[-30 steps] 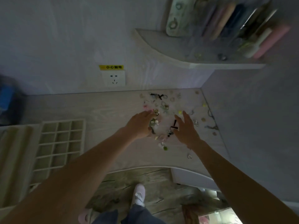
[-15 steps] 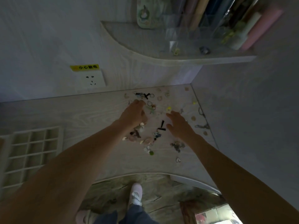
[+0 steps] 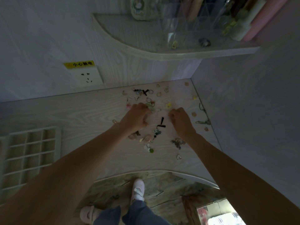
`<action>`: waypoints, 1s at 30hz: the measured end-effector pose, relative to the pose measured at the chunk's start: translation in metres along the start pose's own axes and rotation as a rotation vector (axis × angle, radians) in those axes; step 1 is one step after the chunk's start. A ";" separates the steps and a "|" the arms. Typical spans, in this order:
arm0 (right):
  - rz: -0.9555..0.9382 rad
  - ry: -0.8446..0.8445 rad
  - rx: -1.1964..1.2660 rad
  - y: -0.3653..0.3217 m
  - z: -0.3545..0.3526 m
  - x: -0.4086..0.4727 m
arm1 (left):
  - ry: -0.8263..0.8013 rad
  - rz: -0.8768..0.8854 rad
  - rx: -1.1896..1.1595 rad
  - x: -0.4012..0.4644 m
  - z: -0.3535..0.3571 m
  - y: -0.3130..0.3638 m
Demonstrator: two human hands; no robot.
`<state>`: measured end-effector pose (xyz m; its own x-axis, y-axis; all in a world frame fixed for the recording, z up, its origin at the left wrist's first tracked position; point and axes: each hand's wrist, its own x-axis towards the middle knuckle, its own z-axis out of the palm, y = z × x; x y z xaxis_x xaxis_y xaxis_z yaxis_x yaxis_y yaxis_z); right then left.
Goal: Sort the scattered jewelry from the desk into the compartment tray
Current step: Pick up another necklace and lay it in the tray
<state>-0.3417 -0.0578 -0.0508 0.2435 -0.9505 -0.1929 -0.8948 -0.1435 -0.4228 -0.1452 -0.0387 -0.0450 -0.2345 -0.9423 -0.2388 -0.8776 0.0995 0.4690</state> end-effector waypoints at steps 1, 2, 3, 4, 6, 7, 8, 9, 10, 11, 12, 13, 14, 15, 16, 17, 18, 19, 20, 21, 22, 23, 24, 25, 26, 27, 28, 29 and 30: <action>0.004 0.009 -0.020 -0.001 0.001 0.001 | -0.002 0.001 0.023 0.000 0.000 0.001; 0.007 0.017 -0.024 -0.001 0.001 0.002 | -0.002 0.000 0.039 -0.001 0.001 0.002; 0.009 0.017 -0.026 -0.001 0.001 0.003 | -0.002 -0.004 0.048 -0.001 0.002 0.003; 0.004 0.016 -0.029 -0.001 0.001 0.004 | -0.004 -0.008 0.055 -0.001 0.002 0.005; -0.003 0.000 -0.035 0.001 0.001 0.005 | -0.005 -0.018 0.069 -0.002 0.001 0.007; 0.000 -0.008 -0.029 0.001 0.000 0.005 | 0.005 -0.027 0.078 -0.003 0.000 0.009; 0.008 -0.010 -0.016 0.002 -0.002 0.004 | 0.030 -0.039 0.084 -0.004 -0.001 0.011; 0.024 -0.004 0.003 0.001 -0.005 0.002 | 0.077 -0.051 0.075 -0.006 -0.002 0.013; 0.046 0.013 0.038 0.000 -0.009 0.001 | 0.138 -0.052 0.045 -0.006 -0.003 0.016; 0.063 0.038 0.094 -0.003 -0.014 -0.001 | 0.194 -0.048 -0.018 -0.007 -0.003 0.020; 0.077 0.070 0.173 -0.005 -0.021 -0.002 | 0.225 -0.036 -0.119 -0.006 -0.004 0.024; 0.092 0.098 0.266 -0.009 -0.029 -0.005 | 0.222 -0.028 -0.247 -0.005 -0.006 0.030; 0.108 0.113 0.374 -0.014 -0.038 -0.007 | 0.184 -0.027 -0.383 -0.005 -0.009 0.037; 0.119 0.110 0.498 -0.019 -0.047 -0.009 | 0.119 -0.026 -0.505 -0.006 -0.013 0.044; 0.134 0.093 0.633 -0.024 -0.055 -0.011 | 0.065 -0.012 -0.603 -0.007 -0.018 0.052; 0.154 0.066 0.765 -0.029 -0.063 -0.014 | 0.034 0.002 -0.674 -0.008 -0.023 0.058; 0.181 0.029 0.877 -0.034 -0.070 -0.016 | 0.025 0.021 -0.740 -0.009 -0.027 0.063; 0.205 -0.005 0.958 -0.039 -0.076 -0.018 | 0.032 0.027 -0.791 -0.012 -0.033 0.068; 0.218 -0.032 1.017 -0.045 -0.082 -0.020 | 0.056 0.027 -0.817 -0.015 -0.040 0.070; 0.222 -0.052 1.067 -0.049 -0.086 -0.021 | 0.081 0.016 -0.812 -0.018 -0.047 0.071; 0.220 -0.071 1.114 -0.052 -0.089 -0.022 | 0.101 0.008 -0.804 -0.021 -0.053 0.070; 0.214 -0.096 1.154 -0.057 -0.092 -0.024 | 0.103 0.003 -0.801 -0.026 -0.059 0.070; 0.208 -0.126 1.188 -0.061 -0.093 -0.025 | 0.095 0.001 -0.814 -0.032 -0.064 0.068; 0.203 -0.154 1.215 -0.067 -0.093 -0.026 | 0.091 -0.002 -0.824 -0.038 -0.070 0.066; 0.206 -0.175 1.247 -0.072 -0.091 -0.027 | 0.094 -0.006 -0.830 -0.044 -0.074 0.063; 0.208 -0.192 1.278 -0.078 -0.090 -0.026 | 0.104 -0.014 -0.822 -0.051 -0.080 0.059; 0.217 -0.201 1.313 -0.085 -0.090 -0.025 | 0.118 -0.019 -0.817 -0.057 -0.086 0.055; 0.231 -0.212 1.363 -0.090 -0.090 -0.025 | 0.128 -0.031 -0.812 -0.063 -0.090 0.053; 0.231 -0.252 1.400 -0.107 -0.086 -0.024 | 0.168 -0.059 -0.813 -0.077 -0.099 0.042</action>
<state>-0.2836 -0.0431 0.0754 0.3370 -0.8207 -0.4614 0.1372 0.5277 -0.8383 -0.1225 0.0063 0.0772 -0.0751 -0.9803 -0.1826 -0.2952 -0.1531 0.9431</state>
